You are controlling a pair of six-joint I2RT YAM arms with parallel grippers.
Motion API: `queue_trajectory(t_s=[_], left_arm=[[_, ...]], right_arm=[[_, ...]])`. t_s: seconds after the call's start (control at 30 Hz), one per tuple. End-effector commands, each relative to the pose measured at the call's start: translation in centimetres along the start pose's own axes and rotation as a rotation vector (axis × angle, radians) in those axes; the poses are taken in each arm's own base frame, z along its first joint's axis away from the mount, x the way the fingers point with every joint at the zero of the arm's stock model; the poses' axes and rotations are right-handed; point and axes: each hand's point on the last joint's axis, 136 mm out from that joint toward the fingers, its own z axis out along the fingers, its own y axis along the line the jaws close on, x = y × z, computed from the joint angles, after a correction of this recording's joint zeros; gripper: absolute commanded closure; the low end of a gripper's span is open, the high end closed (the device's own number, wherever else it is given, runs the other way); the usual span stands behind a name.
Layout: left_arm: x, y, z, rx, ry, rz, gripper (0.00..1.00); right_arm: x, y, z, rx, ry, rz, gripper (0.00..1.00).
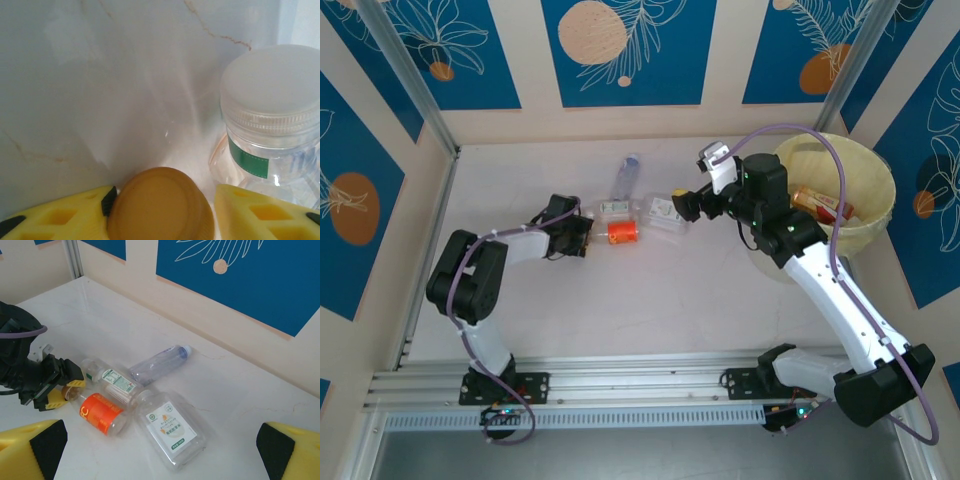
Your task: Put the plastic bottles in the bin
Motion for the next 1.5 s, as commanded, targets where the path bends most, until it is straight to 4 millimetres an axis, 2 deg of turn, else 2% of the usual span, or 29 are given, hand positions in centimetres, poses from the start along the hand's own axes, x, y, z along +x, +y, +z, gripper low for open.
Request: queue_trajectory(t_s=[0.0,0.23,0.33,0.47,0.53,0.73,0.83,1.0,1.13,1.23,1.37,1.47], left_arm=[[0.6,0.8,1.5,-0.032,0.007,0.003,0.55],[0.3,1.0,1.0,-0.026,-0.014,0.042,0.82],[0.5,-0.1,0.1,0.011,-0.009,0.118,1.0],[0.9,-3.3,-2.5,0.14,-0.034,0.287,1.0],[1.5,-6.0,-4.5,0.245,-0.058,0.418,1.0],[3.4,-11.4,-9.9,0.418,-0.15,0.714,1.0],[5.7,-14.8,-13.1,0.602,-0.141,0.867,1.0],[11.2,-19.2,-18.7,0.836,-0.026,1.129,1.0],[13.7,-21.0,-21.9,0.97,0.03,1.223,1.0],[14.8,-21.7,-23.3,1.038,0.064,1.244,1.0],[15.9,-22.0,-24.0,1.08,0.116,1.254,1.0],[16.5,-21.8,-23.9,1.086,0.141,1.264,1.0]], right_arm=[[0.2,0.0,-0.4,0.013,-0.006,-0.019,0.01],[1.1,0.8,-0.2,-0.021,0.017,-0.006,0.01],[1.8,1.6,0.1,-0.065,0.027,0.039,0.01],[2.2,1.3,0.5,-0.036,0.016,0.128,0.01],[2.1,1.3,0.5,-0.036,-0.011,0.171,0.01],[1.3,2.1,0.7,-0.09,-0.06,0.201,0.01],[1.0,3.3,1.2,-0.169,-0.095,0.215,0.01],[0.8,5.6,2.3,-0.307,-0.08,0.239,0.01],[0.5,7.3,3.2,-0.424,-0.075,0.261,0.01],[0.7,8.7,4.3,-0.493,-0.036,0.279,0.01],[1.2,9.0,6.8,-0.441,0.008,0.266,0.01],[1.0,10.7,7.3,-0.547,0.035,0.274,0.01]])
